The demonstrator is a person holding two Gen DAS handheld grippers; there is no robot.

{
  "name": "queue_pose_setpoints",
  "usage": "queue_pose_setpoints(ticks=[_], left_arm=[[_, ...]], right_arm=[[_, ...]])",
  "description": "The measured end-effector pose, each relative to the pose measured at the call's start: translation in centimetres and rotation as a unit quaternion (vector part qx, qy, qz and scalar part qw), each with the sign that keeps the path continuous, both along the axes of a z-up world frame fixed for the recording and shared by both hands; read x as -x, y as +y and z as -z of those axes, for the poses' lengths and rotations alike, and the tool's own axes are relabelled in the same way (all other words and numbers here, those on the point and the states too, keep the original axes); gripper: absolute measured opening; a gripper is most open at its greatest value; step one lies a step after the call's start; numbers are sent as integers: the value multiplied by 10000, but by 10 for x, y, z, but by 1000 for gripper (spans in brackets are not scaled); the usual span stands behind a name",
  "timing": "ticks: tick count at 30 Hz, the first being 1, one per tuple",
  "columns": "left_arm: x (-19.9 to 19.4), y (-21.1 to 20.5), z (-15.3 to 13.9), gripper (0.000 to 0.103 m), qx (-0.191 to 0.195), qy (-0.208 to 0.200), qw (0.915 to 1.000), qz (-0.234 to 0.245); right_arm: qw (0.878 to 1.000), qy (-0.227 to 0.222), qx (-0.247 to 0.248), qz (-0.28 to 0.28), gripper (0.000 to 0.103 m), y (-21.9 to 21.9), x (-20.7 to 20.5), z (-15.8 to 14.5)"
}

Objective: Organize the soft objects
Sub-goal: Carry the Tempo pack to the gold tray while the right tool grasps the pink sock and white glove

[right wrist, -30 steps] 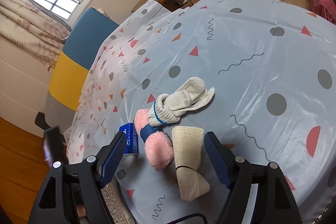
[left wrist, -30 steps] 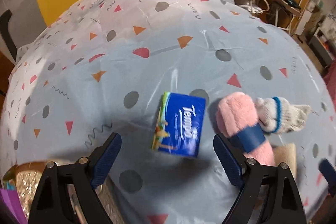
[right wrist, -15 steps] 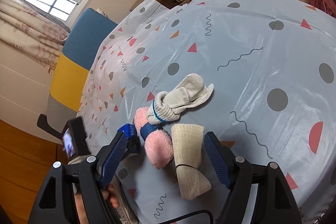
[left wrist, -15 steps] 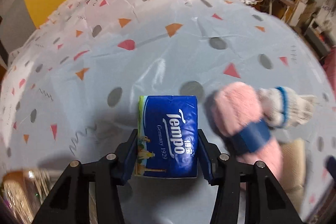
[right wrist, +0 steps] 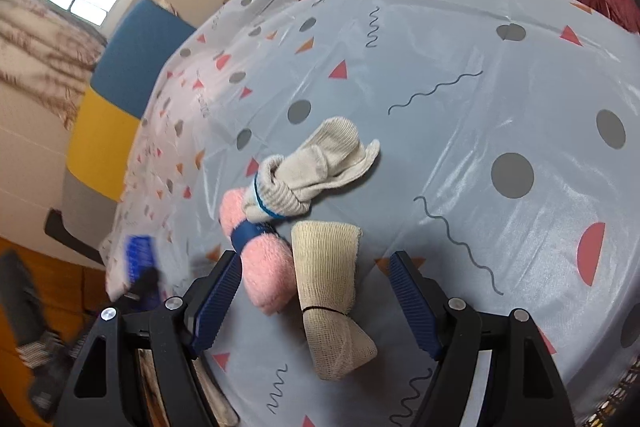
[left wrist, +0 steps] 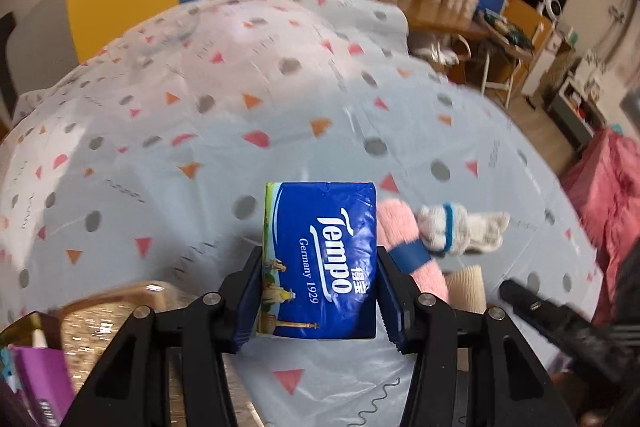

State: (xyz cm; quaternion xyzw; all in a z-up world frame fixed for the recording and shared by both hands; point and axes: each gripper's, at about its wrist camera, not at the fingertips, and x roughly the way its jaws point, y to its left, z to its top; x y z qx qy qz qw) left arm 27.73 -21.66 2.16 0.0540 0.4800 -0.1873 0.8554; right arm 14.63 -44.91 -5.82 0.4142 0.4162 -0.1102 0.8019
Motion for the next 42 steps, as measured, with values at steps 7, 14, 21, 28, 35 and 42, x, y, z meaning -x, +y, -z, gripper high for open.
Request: queue_pose_setpoints(ticks=[7, 14, 21, 28, 35, 42], left_arm=[[-6, 59, -43, 52, 364, -259, 9975, -555], [0, 125, -71, 52, 555, -465, 9926, -979], [11, 205, -82, 52, 626, -575, 9854, -1472], [38, 297, -73, 52, 707, -642, 9720, -2146], [87, 374, -26, 52, 667, -324, 9535, -2922], [137, 417, 25, 52, 602, 38, 9331, -3544]], right_arm=[[9989, 279, 323, -189, 77, 10, -8, 4], [9963, 378, 683, -357, 77, 19, -12, 0], [9845, 265, 1462, -932, 77, 35, -28, -21], [9532, 378, 2477, -1691, 77, 34, -64, -37], [9096, 576, 3192, -2595, 77, 51, -94, -27], [8687, 850, 3753, -3118, 75, 75, -117, -10]])
